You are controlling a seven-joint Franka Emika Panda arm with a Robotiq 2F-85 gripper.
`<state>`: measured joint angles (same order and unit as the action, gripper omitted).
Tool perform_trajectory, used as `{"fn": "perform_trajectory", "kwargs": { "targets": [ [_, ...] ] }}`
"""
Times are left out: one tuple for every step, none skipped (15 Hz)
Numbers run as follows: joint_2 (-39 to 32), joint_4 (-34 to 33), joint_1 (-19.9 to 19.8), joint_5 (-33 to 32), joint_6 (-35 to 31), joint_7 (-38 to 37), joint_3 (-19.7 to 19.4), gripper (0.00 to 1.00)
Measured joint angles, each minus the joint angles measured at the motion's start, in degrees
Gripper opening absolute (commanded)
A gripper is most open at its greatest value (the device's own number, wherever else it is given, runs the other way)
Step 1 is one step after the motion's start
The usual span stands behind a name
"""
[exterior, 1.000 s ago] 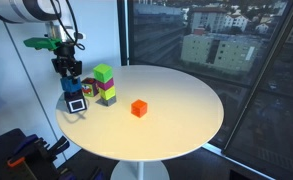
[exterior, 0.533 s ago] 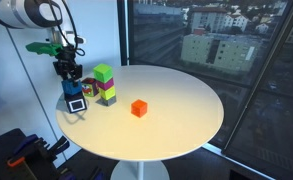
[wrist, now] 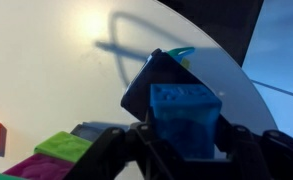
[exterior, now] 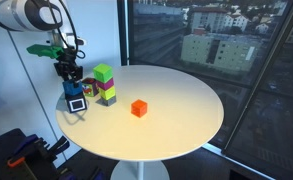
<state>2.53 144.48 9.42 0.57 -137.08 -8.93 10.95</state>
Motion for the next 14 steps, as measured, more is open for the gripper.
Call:
{"fn": "perform_trajectory", "kwargs": {
  "targets": [
    [0.00, 0.02, 0.01, 0.00, -0.08, 0.00, 0.00, 0.87],
    [0.00, 0.04, 0.01, 0.01, -0.09, 0.00, 0.00, 0.94],
    [0.00, 0.04, 0.01, 0.01, -0.09, 0.00, 0.00, 1.00],
    [0.02, 0.04, 0.01, 0.01, -0.09, 0.00, 0.00, 1.00],
    [0.06, 0.04, 0.02, 0.01, -0.09, 0.00, 0.00, 1.00],
    [0.12, 0.04, 0.02, 0.01, -0.09, 0.00, 0.00, 1.00],
    [0.23, 0.04, 0.02, 0.01, -0.09, 0.01, 0.00, 1.00],
    [0.40, 0.04, 0.02, 0.06, -0.09, 0.01, 0.00, 1.00],
    [0.65, 0.03, 0.02, 0.21, -0.09, 0.02, 0.00, 1.00],
    [0.99, 0.02, 0.02, 0.38, -0.09, 0.02, 0.00, 1.00],
    [1.35, -0.01, 0.02, 0.52, -0.05, 0.02, -0.01, 1.00],
    [1.78, -0.05, 0.01, 0.69, 0.05, 0.02, -0.03, 1.00],
    [2.28, -0.14, 0.01, 0.82, 0.21, 0.02, -0.10, 1.00],
    [2.78, -0.26, 0.01, 0.88, 0.44, 0.02, -0.20, 1.00]
  ]
}}
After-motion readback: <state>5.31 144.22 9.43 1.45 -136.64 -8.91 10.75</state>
